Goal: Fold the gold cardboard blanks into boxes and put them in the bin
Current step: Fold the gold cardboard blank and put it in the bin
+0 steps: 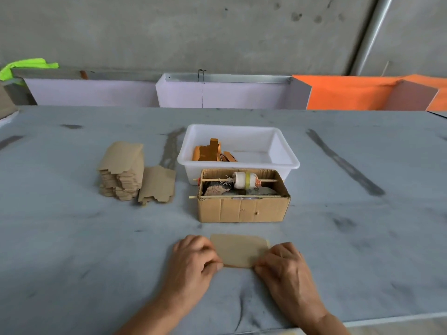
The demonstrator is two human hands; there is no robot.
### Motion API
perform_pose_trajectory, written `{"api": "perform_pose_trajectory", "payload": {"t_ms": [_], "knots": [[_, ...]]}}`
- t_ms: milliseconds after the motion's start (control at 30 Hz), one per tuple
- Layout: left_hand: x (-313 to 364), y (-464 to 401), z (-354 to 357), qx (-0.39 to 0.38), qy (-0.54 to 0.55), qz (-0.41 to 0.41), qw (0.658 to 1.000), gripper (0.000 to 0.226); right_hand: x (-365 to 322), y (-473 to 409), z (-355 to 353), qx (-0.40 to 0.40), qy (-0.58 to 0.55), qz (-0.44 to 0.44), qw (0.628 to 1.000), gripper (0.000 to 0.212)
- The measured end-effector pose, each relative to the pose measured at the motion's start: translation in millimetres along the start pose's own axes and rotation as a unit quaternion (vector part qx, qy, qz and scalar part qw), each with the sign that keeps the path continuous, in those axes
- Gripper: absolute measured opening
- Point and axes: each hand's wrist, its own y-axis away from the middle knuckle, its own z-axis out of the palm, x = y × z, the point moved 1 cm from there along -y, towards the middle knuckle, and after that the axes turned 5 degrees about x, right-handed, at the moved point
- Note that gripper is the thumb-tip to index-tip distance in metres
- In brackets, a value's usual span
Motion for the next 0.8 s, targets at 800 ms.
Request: {"api": "perform_pose_trajectory", "payload": {"t_ms": [800], "knots": [[16,-2,9,0.039,-0.06,0.018,0.997,0.018,2,-5,4,-0.024,-0.035,0.218,0.975,0.028]]}}
